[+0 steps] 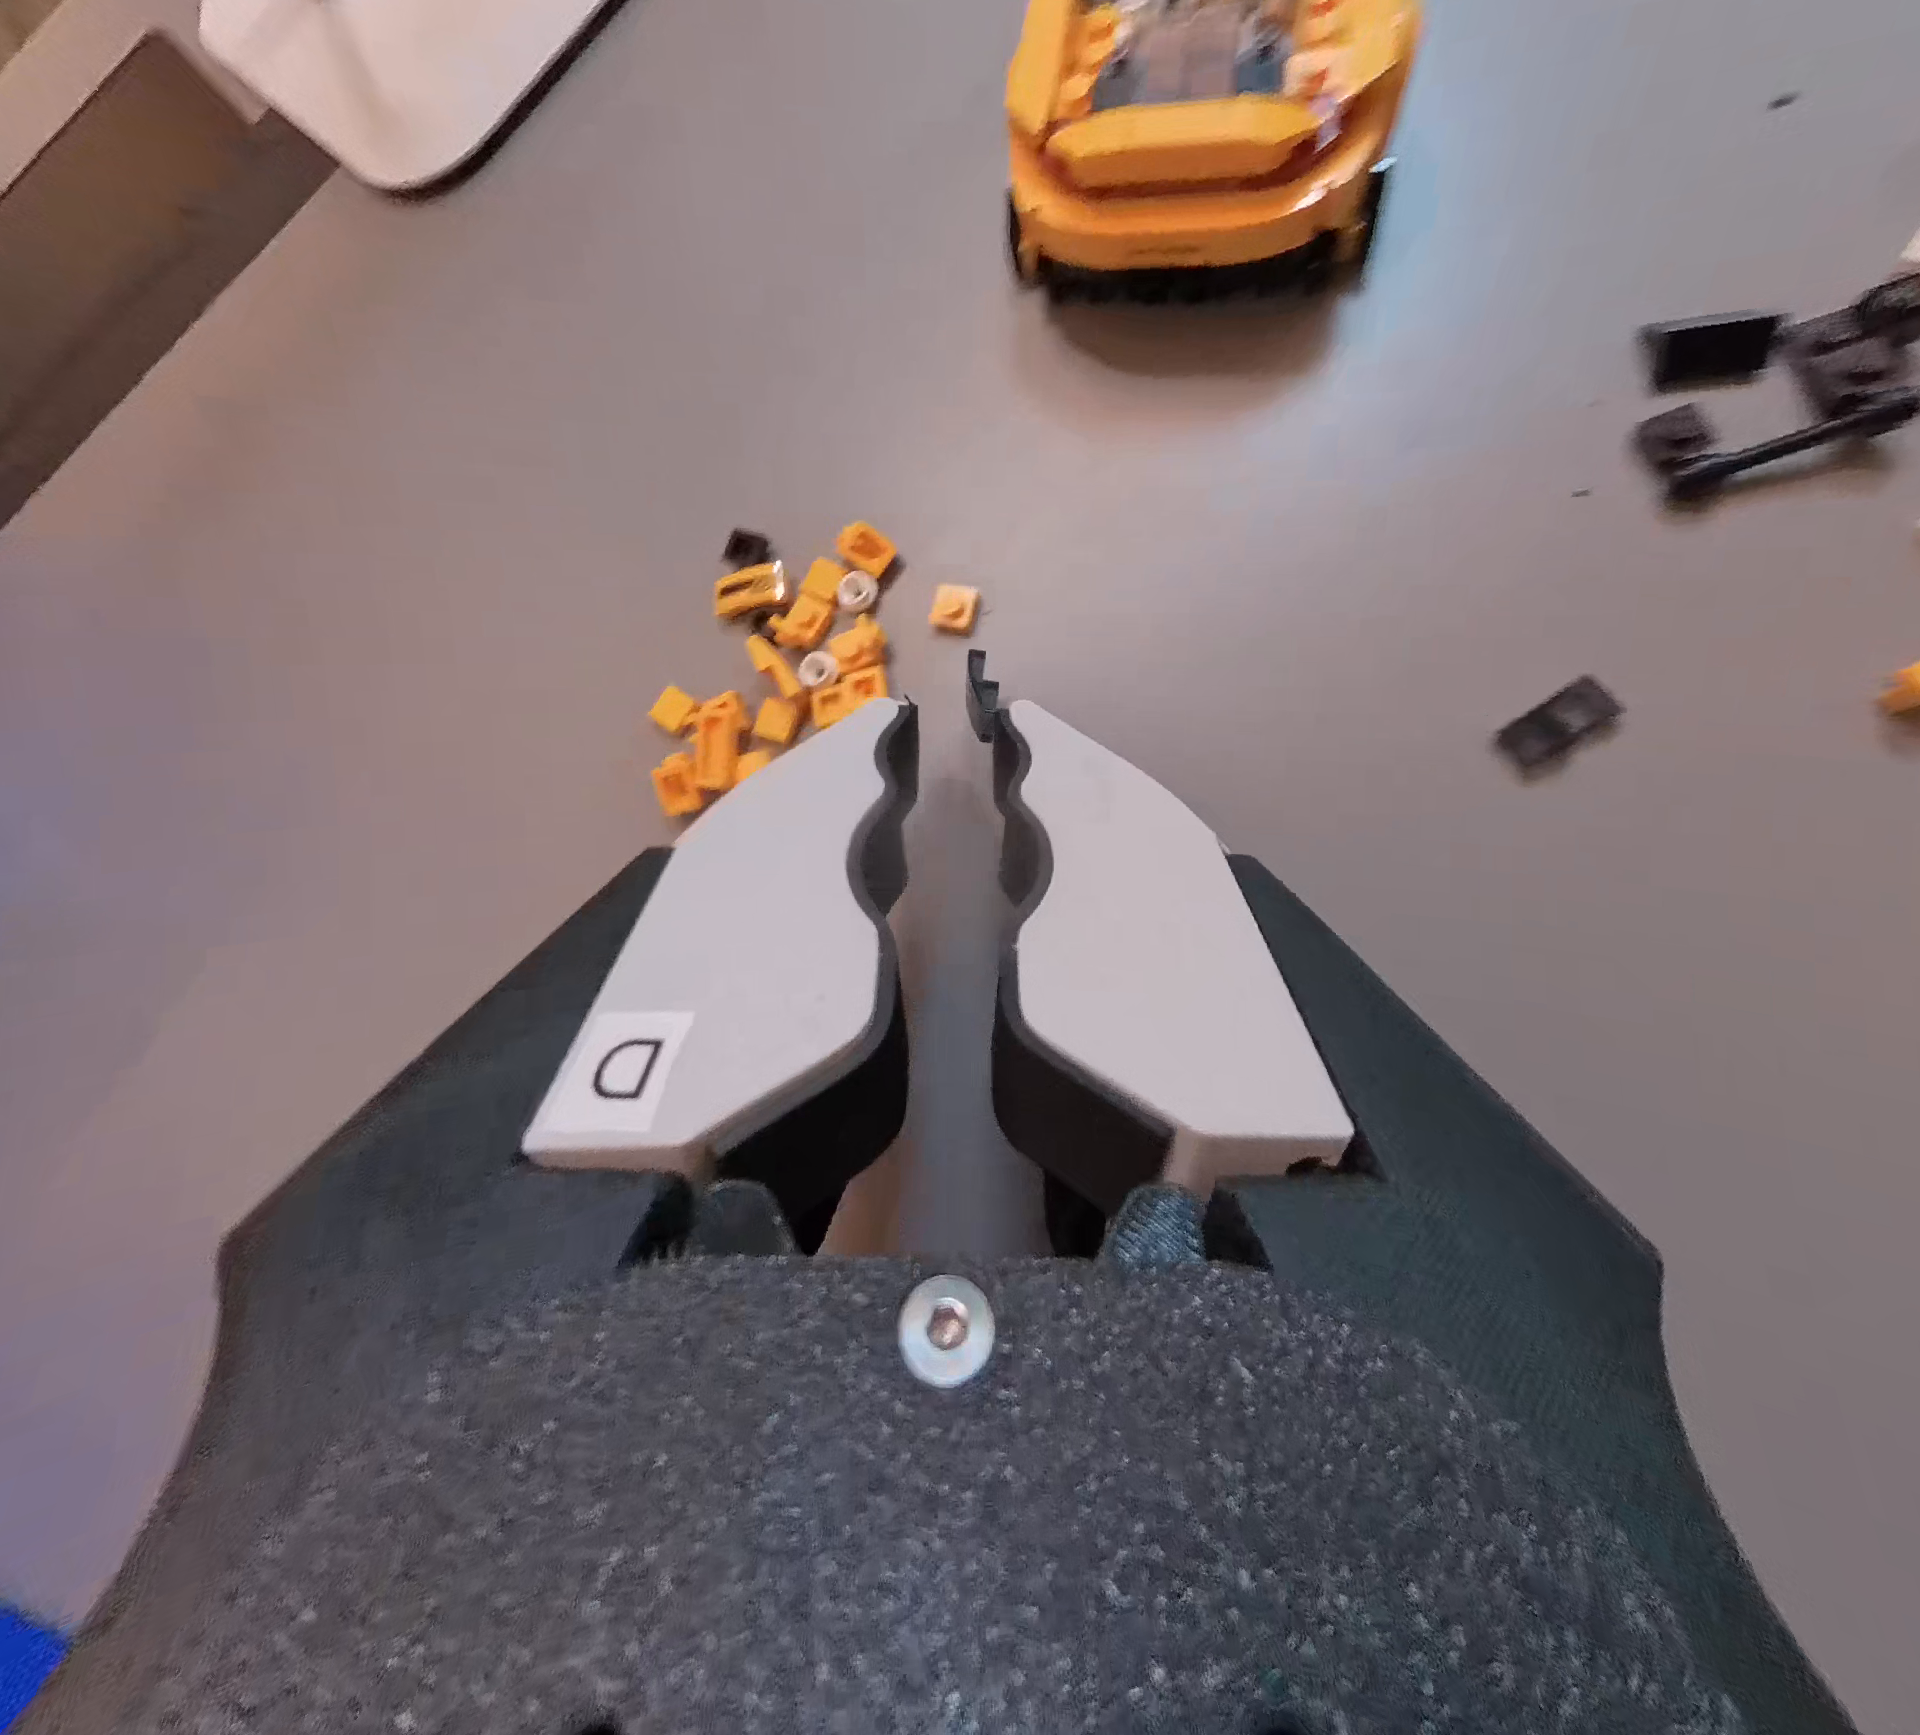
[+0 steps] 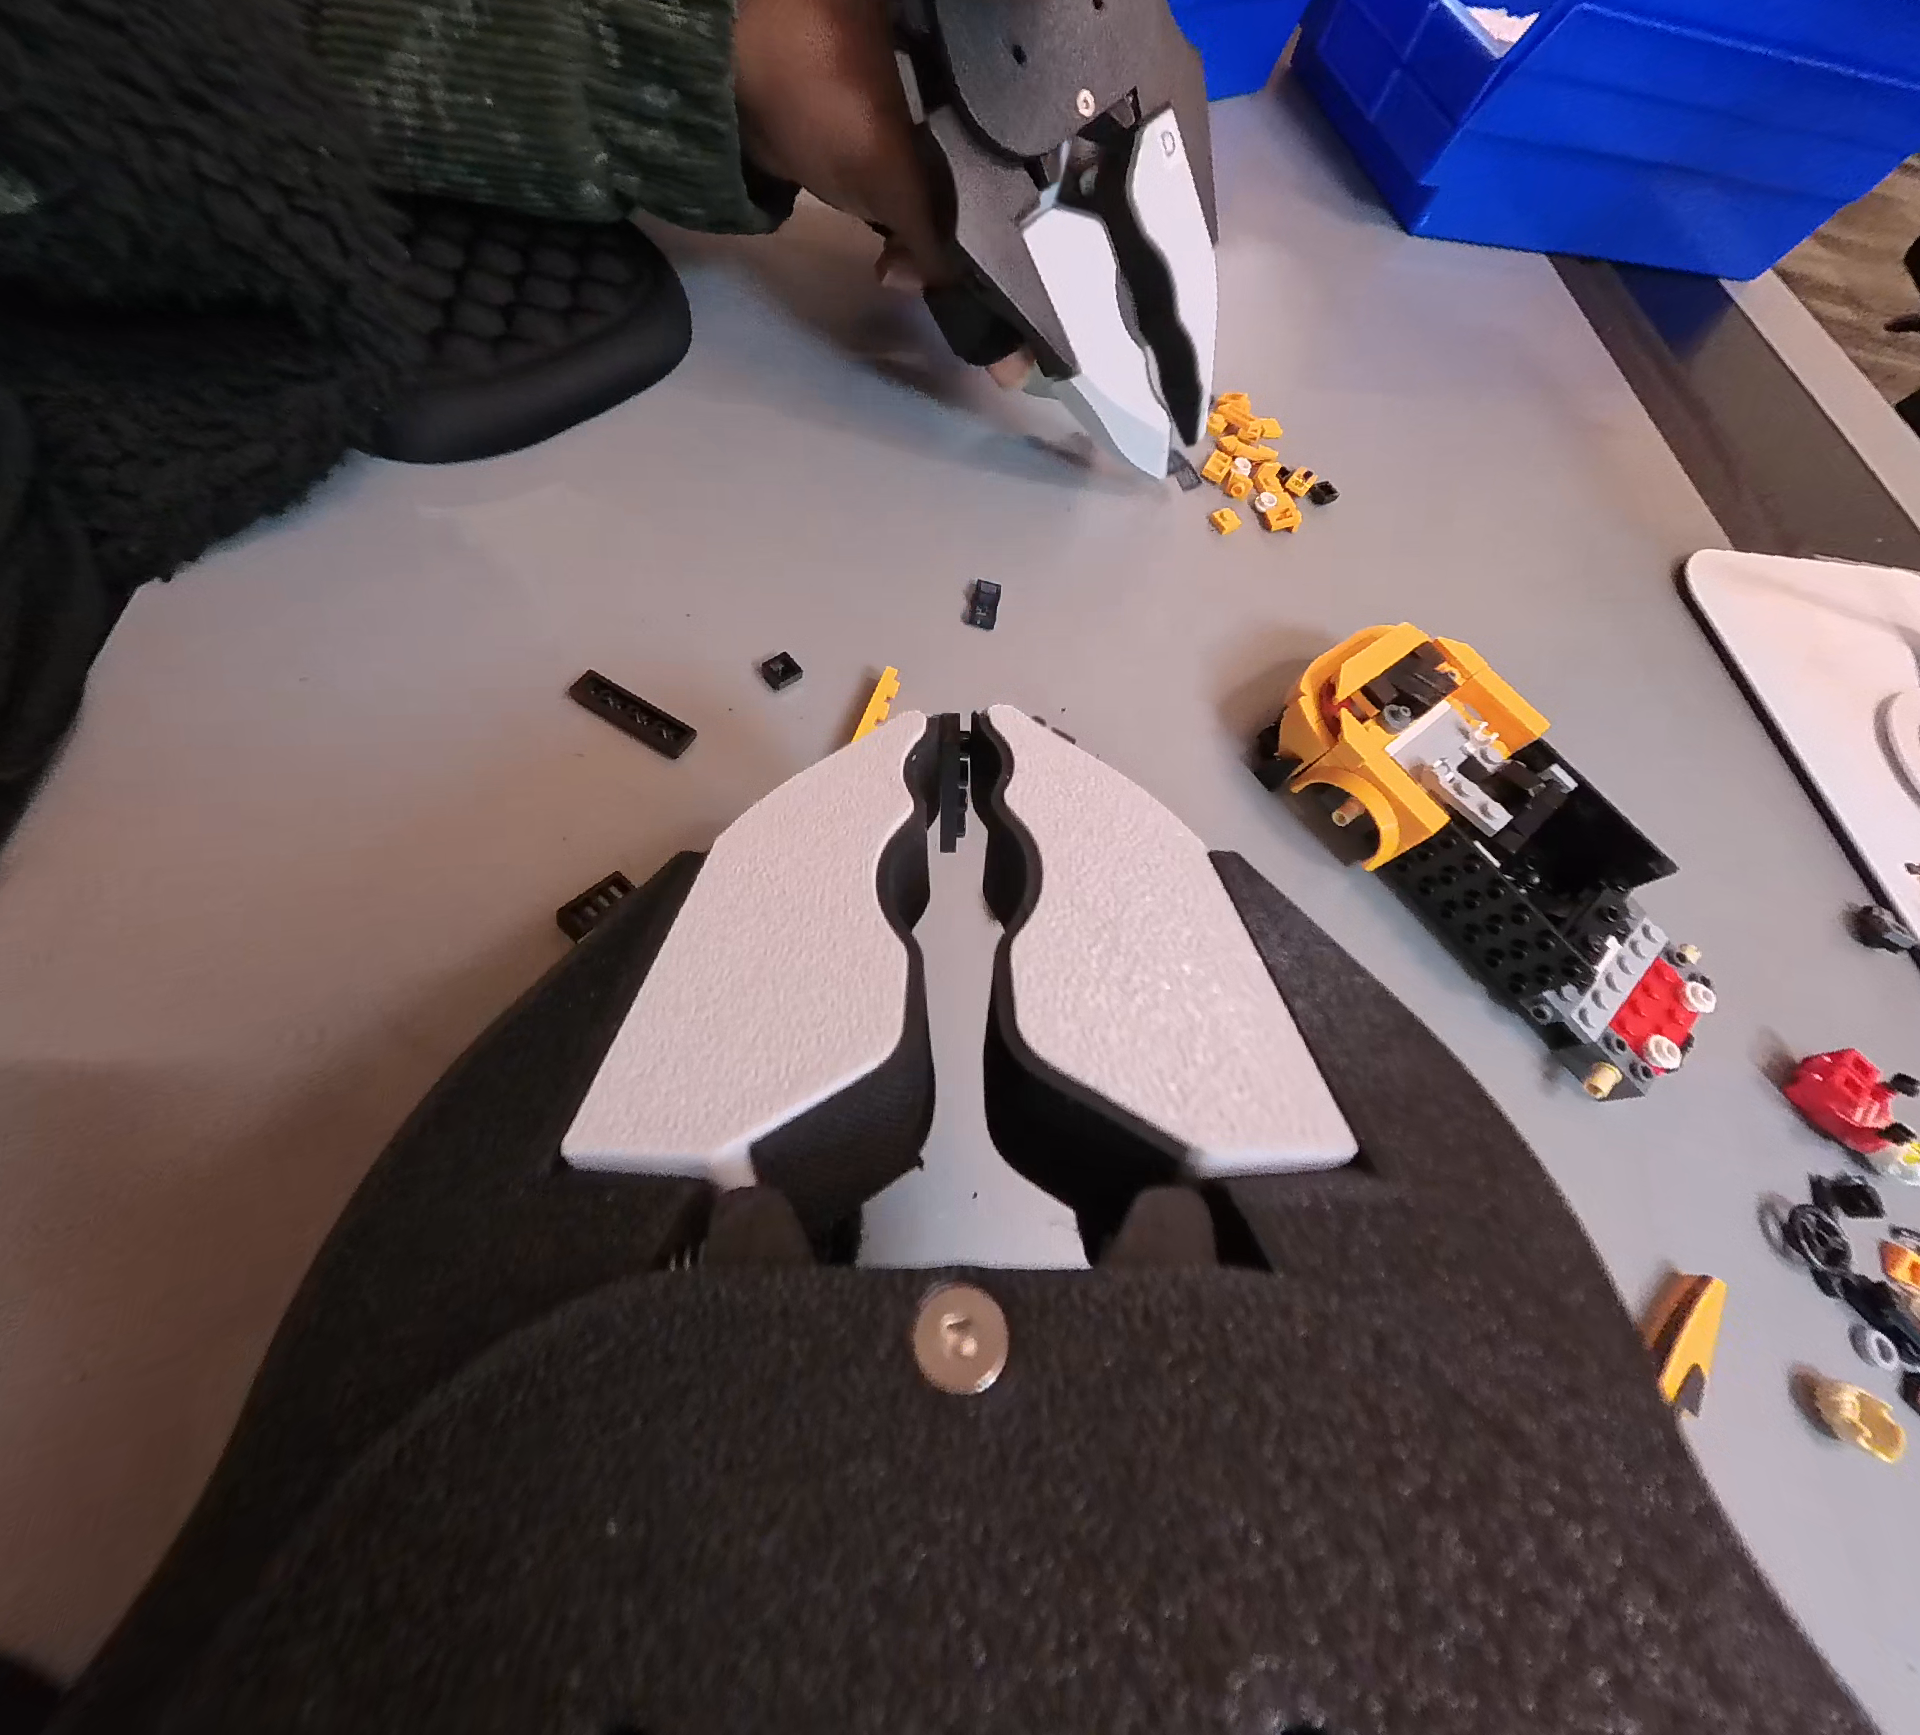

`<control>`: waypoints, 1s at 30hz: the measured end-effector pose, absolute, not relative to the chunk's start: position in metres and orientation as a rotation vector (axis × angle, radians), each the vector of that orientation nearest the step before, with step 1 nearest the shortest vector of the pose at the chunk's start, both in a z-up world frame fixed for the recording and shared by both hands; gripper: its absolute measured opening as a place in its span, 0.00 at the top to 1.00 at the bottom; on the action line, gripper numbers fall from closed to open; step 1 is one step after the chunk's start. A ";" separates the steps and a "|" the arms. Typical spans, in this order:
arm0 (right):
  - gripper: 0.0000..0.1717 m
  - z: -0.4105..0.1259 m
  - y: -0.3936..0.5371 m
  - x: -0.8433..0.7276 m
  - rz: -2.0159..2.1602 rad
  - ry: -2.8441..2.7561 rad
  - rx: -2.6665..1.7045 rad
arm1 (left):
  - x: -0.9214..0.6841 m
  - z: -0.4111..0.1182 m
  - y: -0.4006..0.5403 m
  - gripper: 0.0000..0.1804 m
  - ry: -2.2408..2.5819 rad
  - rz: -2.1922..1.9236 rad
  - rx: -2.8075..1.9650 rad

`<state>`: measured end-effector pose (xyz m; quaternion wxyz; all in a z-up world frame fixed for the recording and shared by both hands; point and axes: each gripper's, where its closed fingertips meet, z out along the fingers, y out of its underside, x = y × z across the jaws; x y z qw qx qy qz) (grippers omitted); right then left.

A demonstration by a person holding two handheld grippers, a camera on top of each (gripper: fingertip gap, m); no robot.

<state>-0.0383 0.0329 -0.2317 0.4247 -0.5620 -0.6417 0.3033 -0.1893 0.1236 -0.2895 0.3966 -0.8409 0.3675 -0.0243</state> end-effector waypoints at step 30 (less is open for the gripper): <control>0.97 -0.230 0.059 -0.029 0.710 -1.482 -1.508 | -0.157 -0.295 0.098 0.95 1.146 -0.257 -2.094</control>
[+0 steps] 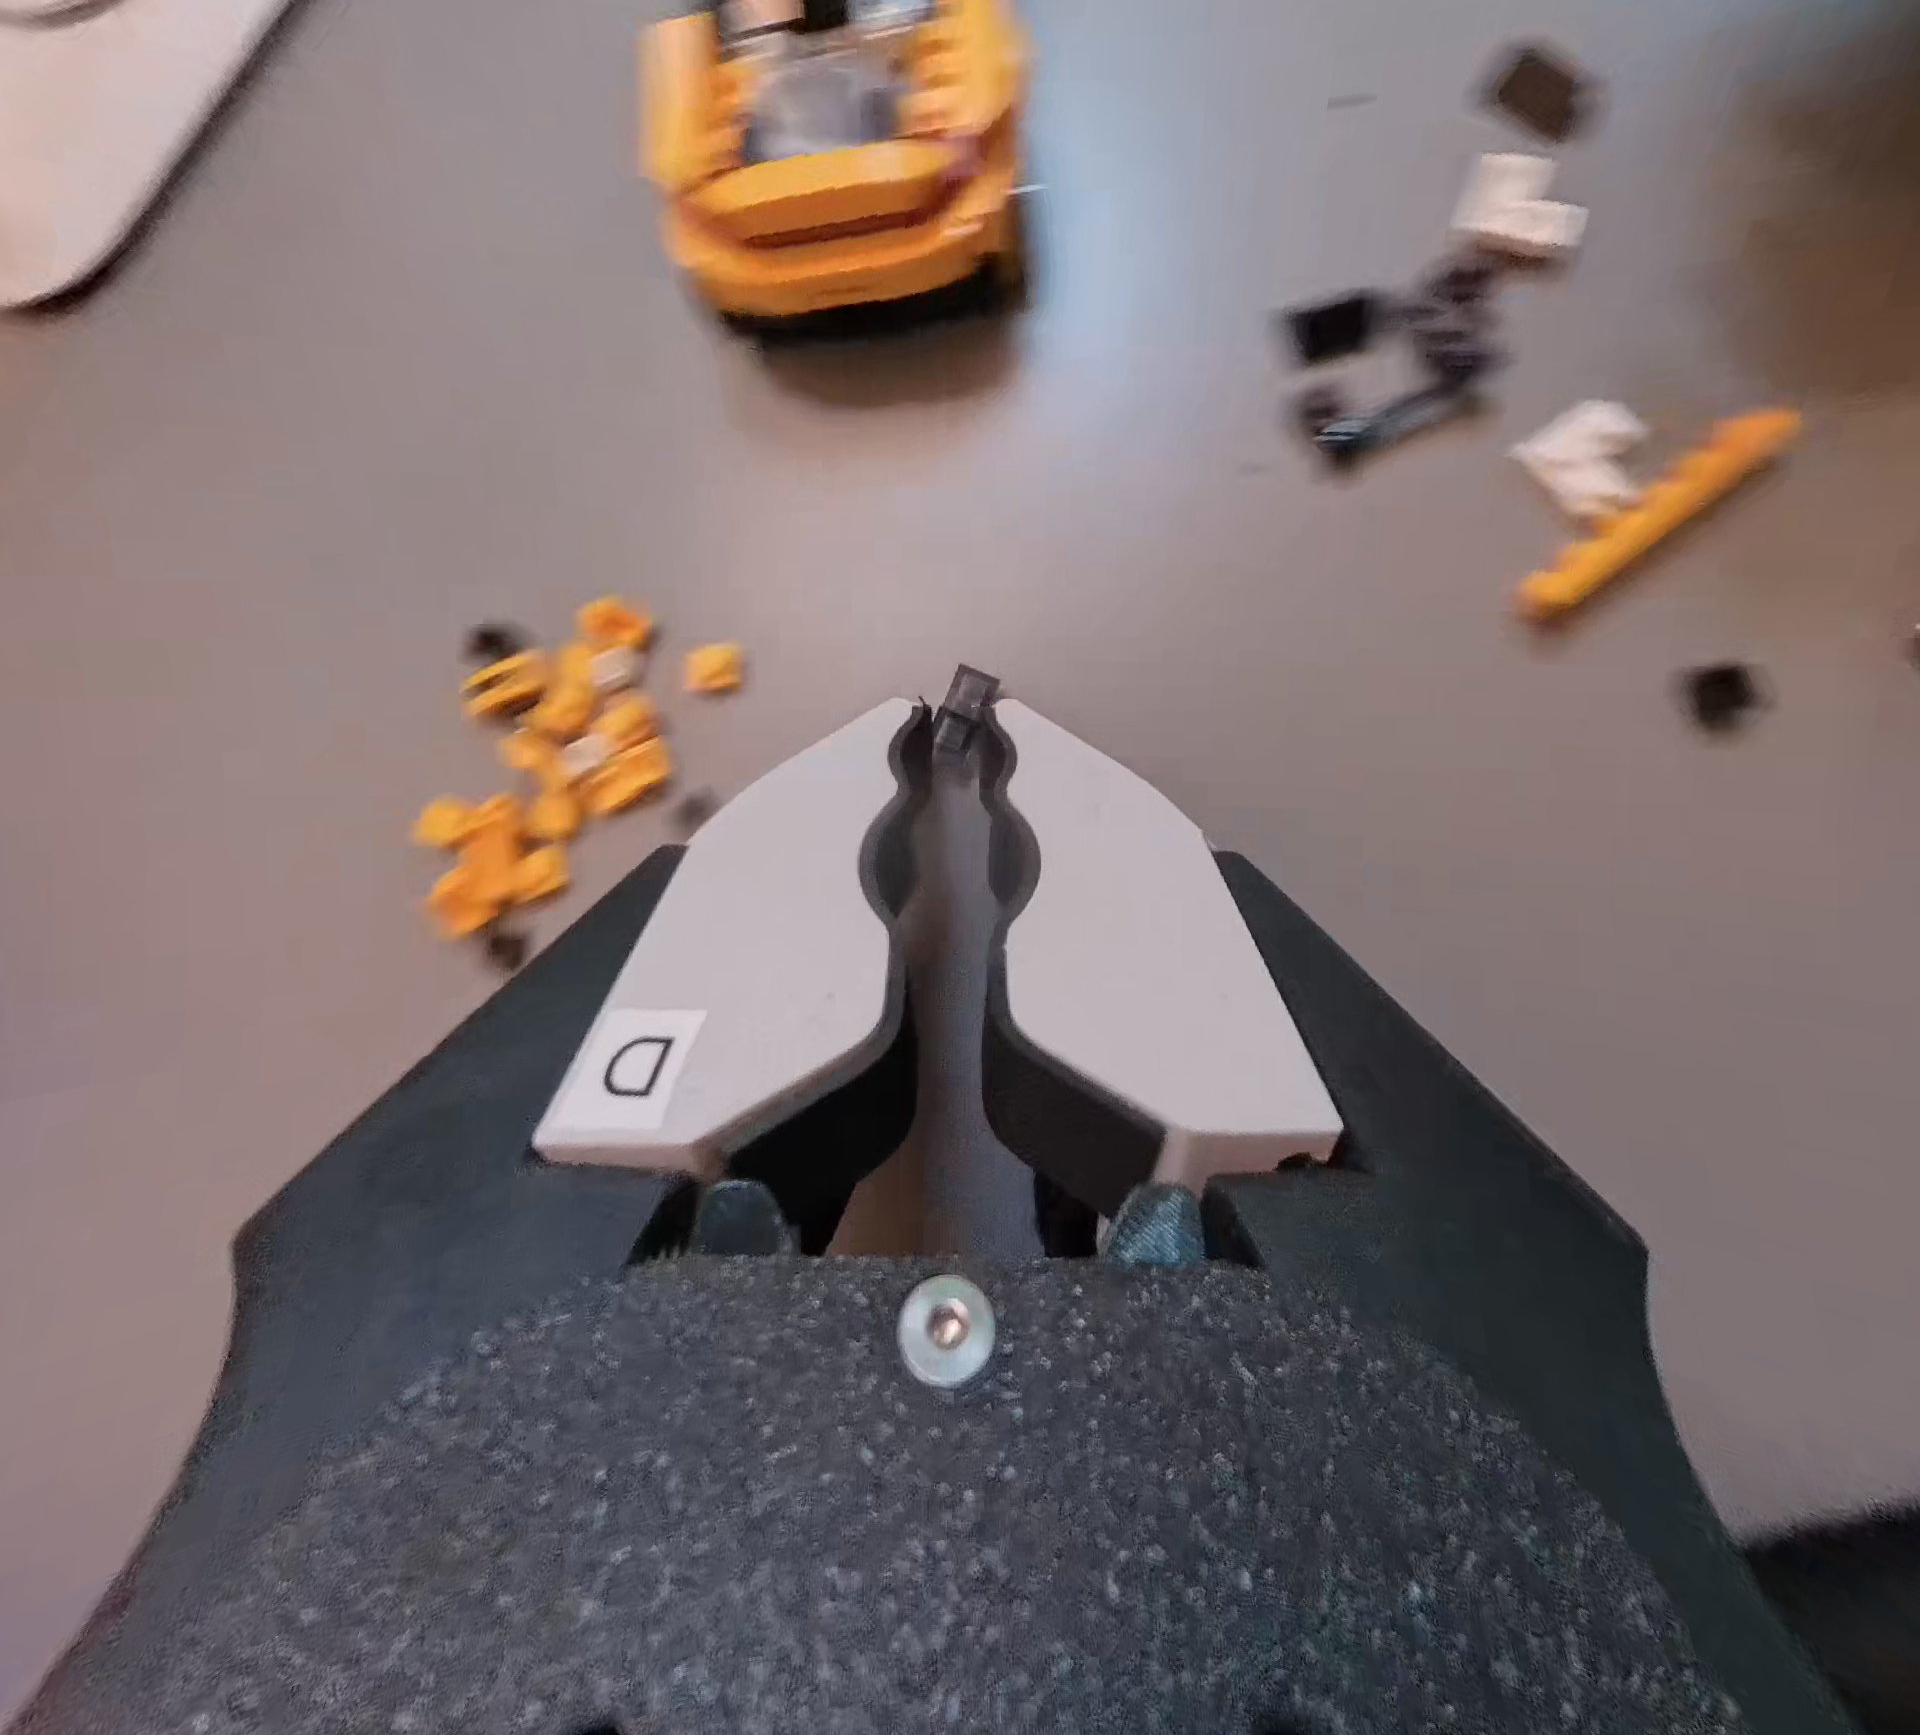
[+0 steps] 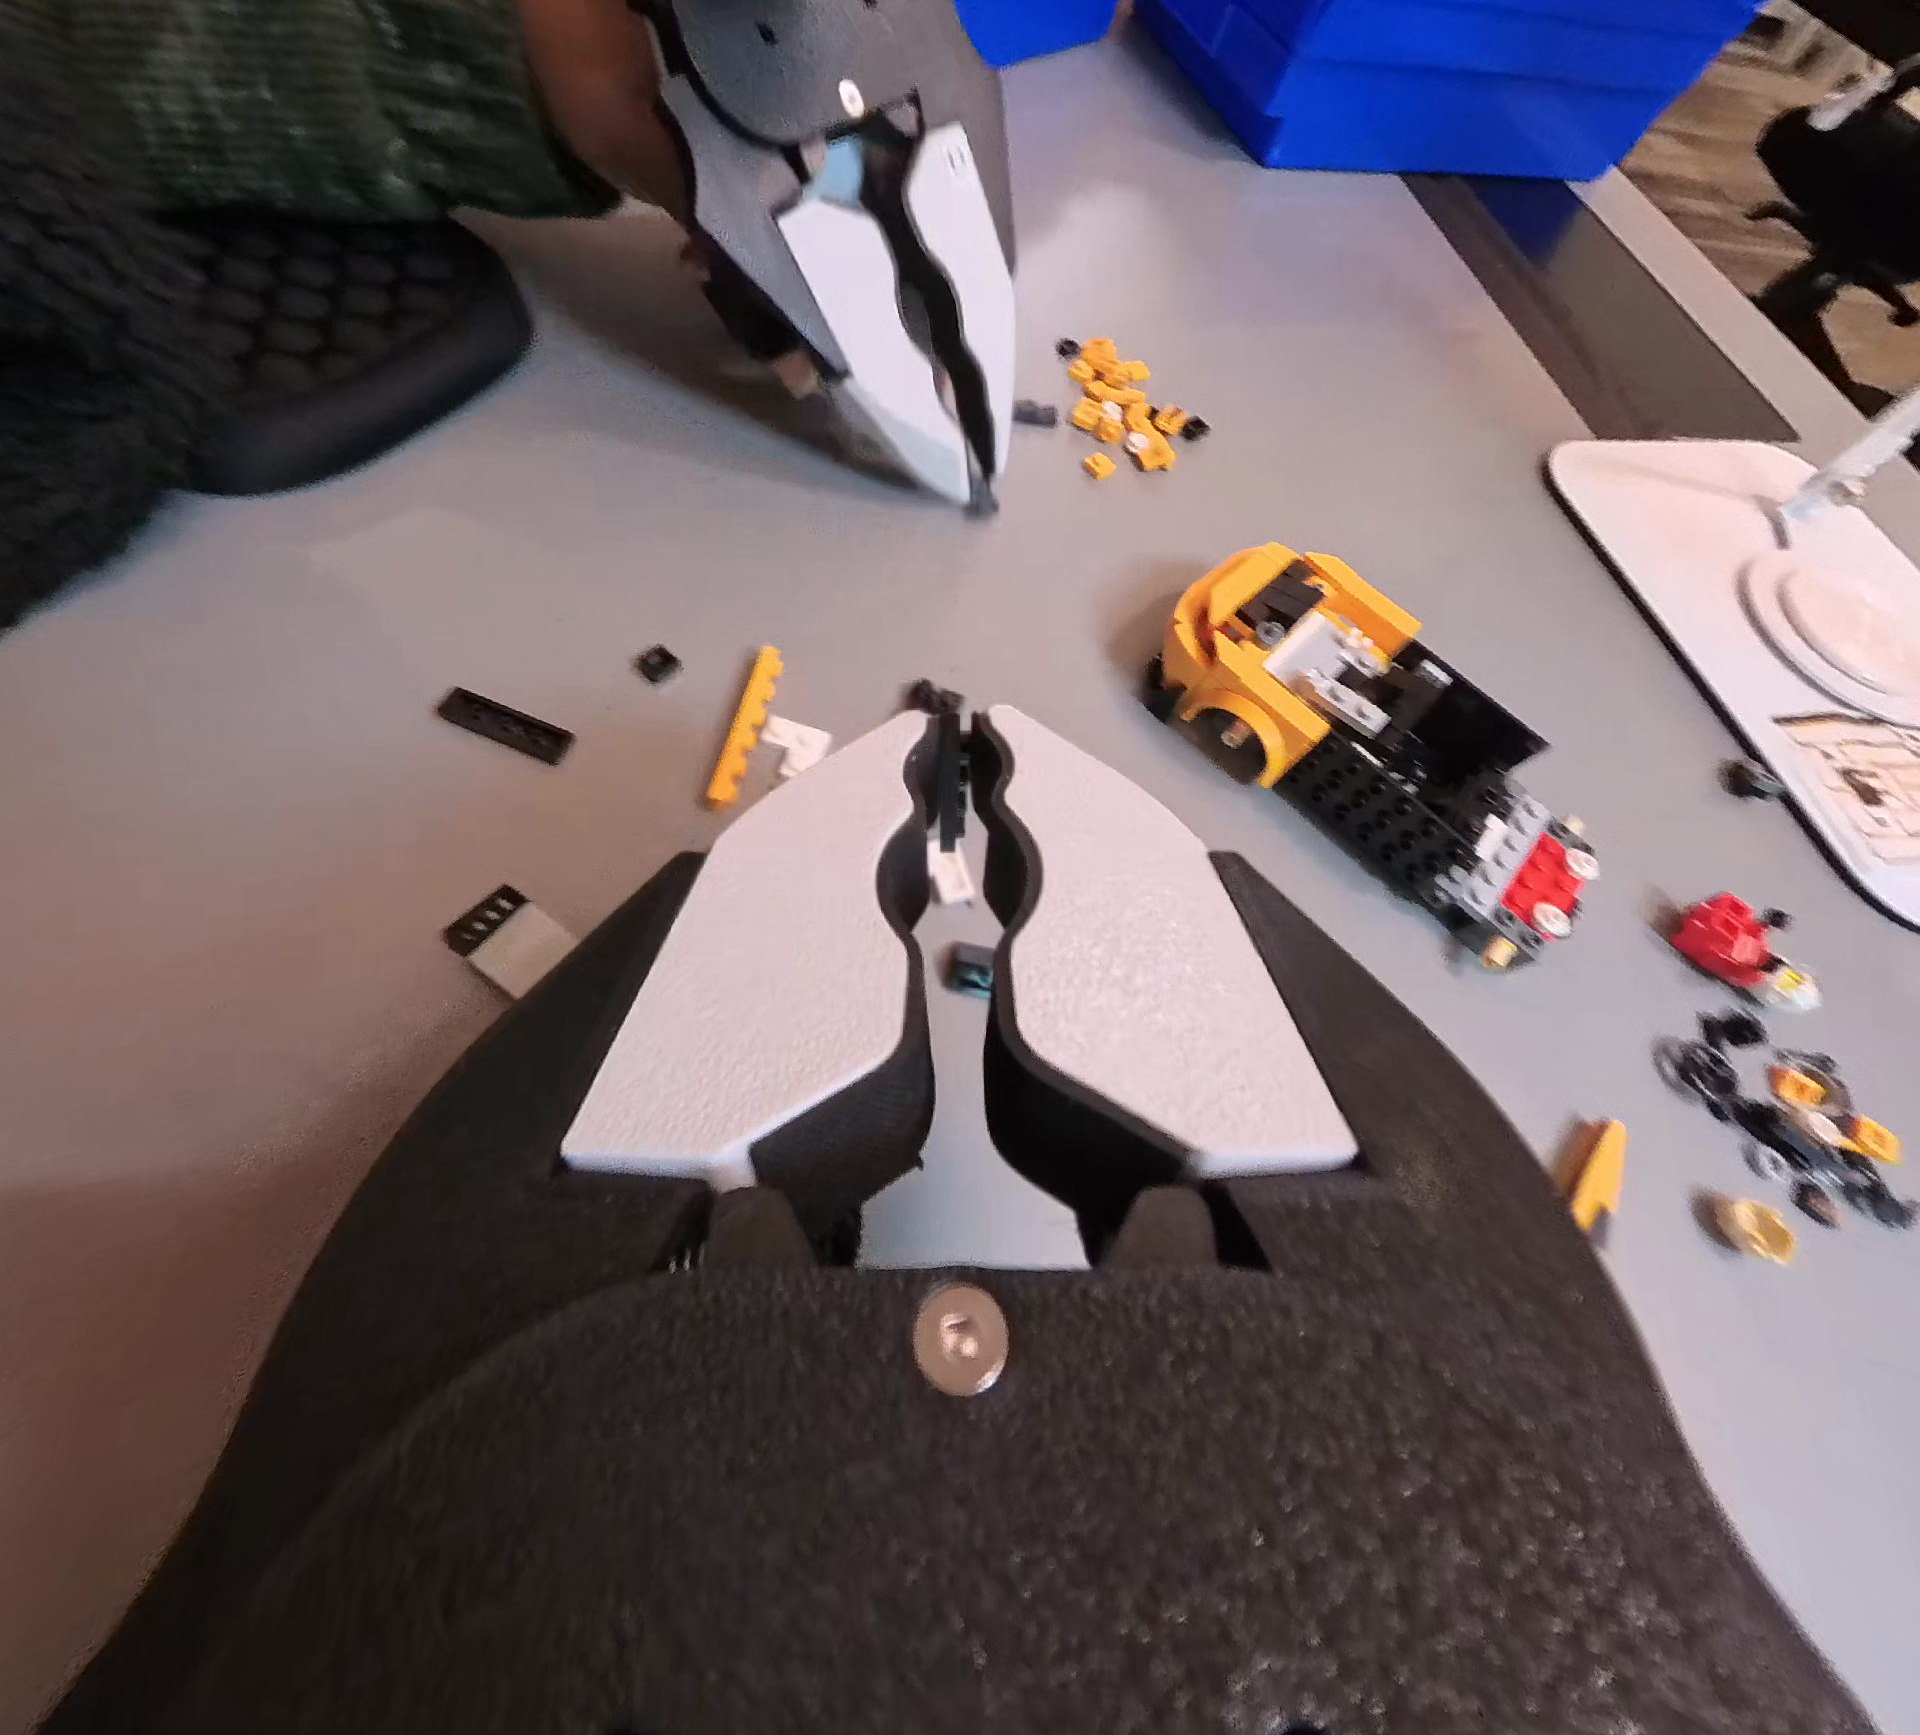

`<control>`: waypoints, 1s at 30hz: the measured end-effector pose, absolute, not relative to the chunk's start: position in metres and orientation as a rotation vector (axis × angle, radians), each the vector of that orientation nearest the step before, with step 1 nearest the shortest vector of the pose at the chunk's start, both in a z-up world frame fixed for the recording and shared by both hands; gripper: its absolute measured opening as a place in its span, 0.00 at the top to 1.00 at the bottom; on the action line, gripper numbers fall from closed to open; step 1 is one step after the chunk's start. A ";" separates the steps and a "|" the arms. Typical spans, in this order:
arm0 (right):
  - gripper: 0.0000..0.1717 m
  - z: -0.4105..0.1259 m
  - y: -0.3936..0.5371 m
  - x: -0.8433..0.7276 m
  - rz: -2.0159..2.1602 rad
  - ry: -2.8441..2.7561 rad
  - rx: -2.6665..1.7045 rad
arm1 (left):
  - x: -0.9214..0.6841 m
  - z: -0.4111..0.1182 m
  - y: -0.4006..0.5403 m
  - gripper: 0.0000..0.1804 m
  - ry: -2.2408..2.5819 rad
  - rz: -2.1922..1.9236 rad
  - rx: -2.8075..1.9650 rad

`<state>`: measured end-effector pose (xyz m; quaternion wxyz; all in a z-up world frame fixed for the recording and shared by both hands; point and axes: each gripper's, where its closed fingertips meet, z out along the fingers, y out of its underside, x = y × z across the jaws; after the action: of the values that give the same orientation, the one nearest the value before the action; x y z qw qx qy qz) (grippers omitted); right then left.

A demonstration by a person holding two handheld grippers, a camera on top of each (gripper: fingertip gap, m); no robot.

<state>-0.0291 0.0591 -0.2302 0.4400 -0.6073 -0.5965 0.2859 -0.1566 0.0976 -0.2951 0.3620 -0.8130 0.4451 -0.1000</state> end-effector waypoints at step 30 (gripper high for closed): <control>0.97 -0.163 -0.049 -0.068 0.402 -1.560 -0.563 | -0.055 -0.170 -0.040 0.83 1.170 -2.061 -1.388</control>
<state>-0.0683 -0.0493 -0.1625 0.6575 -0.2486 -0.6887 0.1775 -0.0550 -0.0397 -0.1699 0.1964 -0.4955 0.4179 -0.7357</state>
